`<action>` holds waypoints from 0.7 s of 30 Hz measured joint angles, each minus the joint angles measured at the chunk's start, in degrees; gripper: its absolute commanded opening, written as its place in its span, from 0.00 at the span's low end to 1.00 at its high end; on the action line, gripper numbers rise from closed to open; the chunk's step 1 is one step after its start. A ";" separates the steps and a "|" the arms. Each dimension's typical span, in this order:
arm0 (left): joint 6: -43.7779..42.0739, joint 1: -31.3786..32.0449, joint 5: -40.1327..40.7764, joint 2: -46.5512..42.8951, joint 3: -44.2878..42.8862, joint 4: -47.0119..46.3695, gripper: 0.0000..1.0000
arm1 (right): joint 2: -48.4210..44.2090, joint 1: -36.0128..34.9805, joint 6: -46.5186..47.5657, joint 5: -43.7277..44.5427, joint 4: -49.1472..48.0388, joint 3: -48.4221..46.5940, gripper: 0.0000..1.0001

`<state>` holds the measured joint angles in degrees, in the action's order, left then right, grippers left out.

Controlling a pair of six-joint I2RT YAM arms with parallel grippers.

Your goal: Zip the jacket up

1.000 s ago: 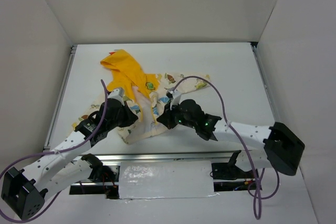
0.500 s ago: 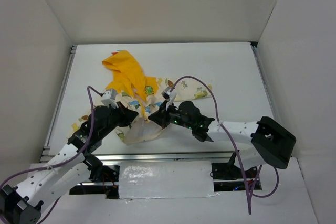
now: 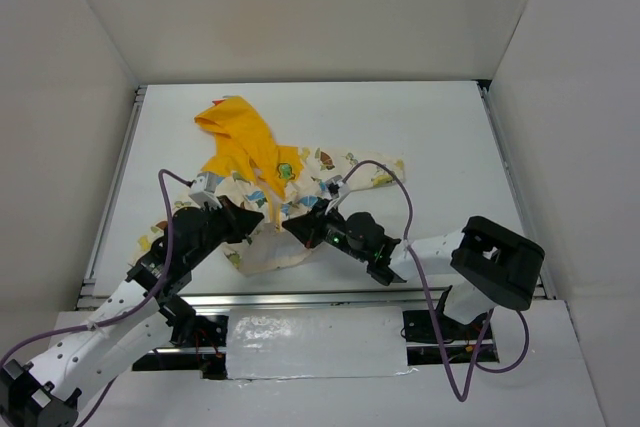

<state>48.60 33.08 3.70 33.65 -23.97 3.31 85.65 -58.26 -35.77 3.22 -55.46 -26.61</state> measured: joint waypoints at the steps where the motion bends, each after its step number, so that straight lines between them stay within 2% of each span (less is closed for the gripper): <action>1: 0.11 0.00 -0.02 0.00 0.00 -0.04 0.00 | 0.04 0.00 -0.46 0.22 -1.42 0.44 0.00; 8: 1.33 0.00 -0.20 0.00 0.76 -1.92 0.00 | 1.90 0.00 -2.75 0.63 -7.72 1.92 0.00; 21: 1.73 0.00 -1.07 0.59 0.94 -3.13 0.00 | 2.75 0.22 -5.29 0.79 -9.05 1.92 0.00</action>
<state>50.33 33.08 2.63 34.24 -23.03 0.19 88.40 -58.04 -41.06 4.01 -64.51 -24.69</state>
